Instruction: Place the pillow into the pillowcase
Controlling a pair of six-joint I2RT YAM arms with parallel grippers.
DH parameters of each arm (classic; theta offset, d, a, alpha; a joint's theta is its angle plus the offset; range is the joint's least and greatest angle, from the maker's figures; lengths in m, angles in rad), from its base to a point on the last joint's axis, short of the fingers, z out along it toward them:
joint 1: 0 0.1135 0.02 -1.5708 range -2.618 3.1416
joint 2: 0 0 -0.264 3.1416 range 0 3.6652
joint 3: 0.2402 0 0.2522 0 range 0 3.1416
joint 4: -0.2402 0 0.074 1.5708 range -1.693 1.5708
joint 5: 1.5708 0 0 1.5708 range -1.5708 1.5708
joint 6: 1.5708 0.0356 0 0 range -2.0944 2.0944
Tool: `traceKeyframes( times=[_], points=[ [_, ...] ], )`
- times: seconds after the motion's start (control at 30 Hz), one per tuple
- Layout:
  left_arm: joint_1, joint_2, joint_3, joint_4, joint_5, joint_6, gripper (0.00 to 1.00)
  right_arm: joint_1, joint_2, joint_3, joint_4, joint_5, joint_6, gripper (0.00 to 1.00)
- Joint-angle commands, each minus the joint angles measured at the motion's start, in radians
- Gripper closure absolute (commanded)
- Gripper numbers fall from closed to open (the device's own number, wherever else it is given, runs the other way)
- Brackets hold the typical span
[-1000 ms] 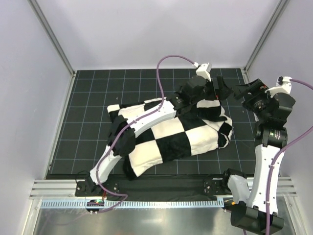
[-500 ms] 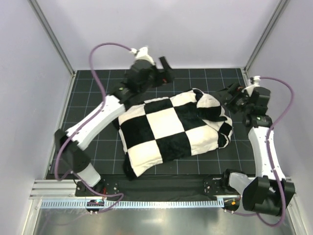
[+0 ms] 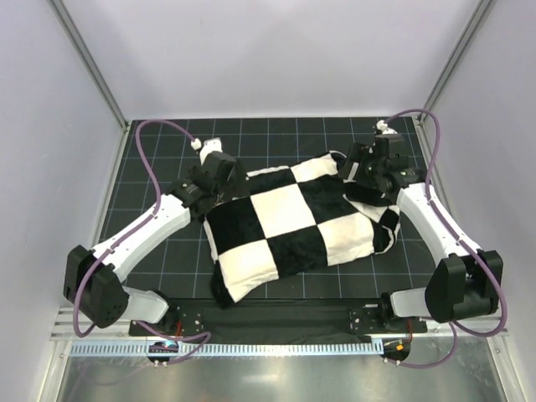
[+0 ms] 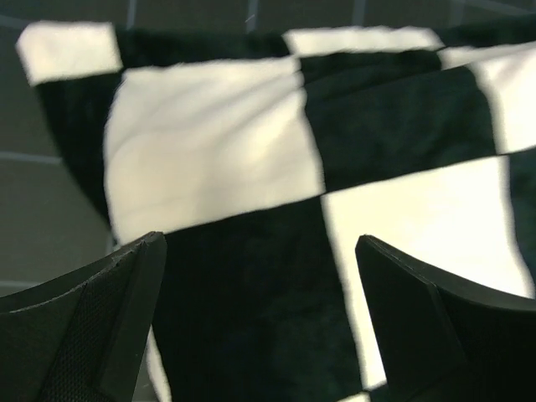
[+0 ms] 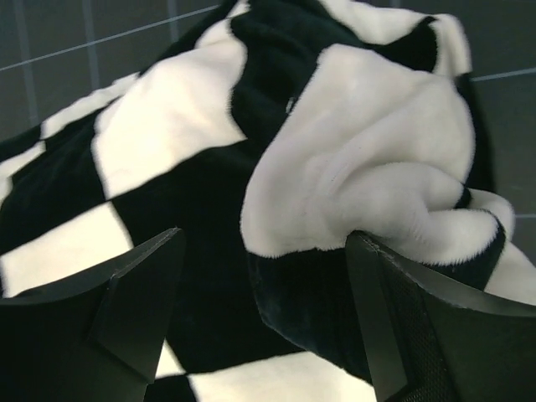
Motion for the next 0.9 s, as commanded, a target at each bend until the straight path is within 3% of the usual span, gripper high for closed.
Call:
traceKeyframes(
  times=[0.0,0.07,0.17,0.2,0.3,0.33,0.43,0.5,0.6,0.77,0.8,0.87],
  points=[
    [0.032,-0.028,-0.088,-0.029,-0.02,-0.04,0.0,0.005,0.024,0.047,-0.044,0.223,-0.069,0.16],
    [0.032,-0.013,-0.13,0.0,0.009,-0.046,0.0,0.005,0.051,0.07,-0.052,0.27,-0.081,0.2],
    [0.033,0.024,-0.147,0.038,0.04,-0.045,0.0,0.005,0.105,0.127,-0.076,0.325,-0.093,0.33],
    [0.033,0.039,-0.151,0.05,0.063,-0.043,0.02,0.005,0.12,0.145,-0.087,0.344,-0.105,0.44],
    [0.046,0.099,-0.163,0.122,0.149,-0.042,0.18,0.005,0.197,0.233,-0.142,0.465,-0.134,0.65],
    [0.059,0.116,-0.162,0.138,0.171,-0.048,0.25,0.005,0.218,0.259,-0.159,0.506,-0.144,0.77],
    [0.088,0.192,-0.139,0.173,0.211,-0.049,0.35,0.005,0.31,0.377,-0.28,0.66,-0.162,0.94],
    [0.101,0.232,-0.125,0.184,0.215,-0.045,0.42,0.005,0.384,0.478,-0.341,0.803,-0.127,0.96],
    [0.128,0.265,-0.111,0.204,0.243,-0.042,0.59,-0.01,0.45,0.587,-0.443,0.931,-0.05,0.96],
    [0.188,0.305,-0.07,0.232,0.28,-0.042,0.95,-0.072,0.423,0.646,-0.4,0.798,-0.047,0.96],
    [0.214,0.317,-0.062,0.239,0.281,-0.042,1.0,-0.073,0.398,0.638,-0.372,0.791,-0.059,0.96],
    [0.245,0.328,-0.029,0.241,0.295,-0.046,1.0,-0.079,0.38,0.63,-0.311,0.751,-0.082,0.96]
  ],
)
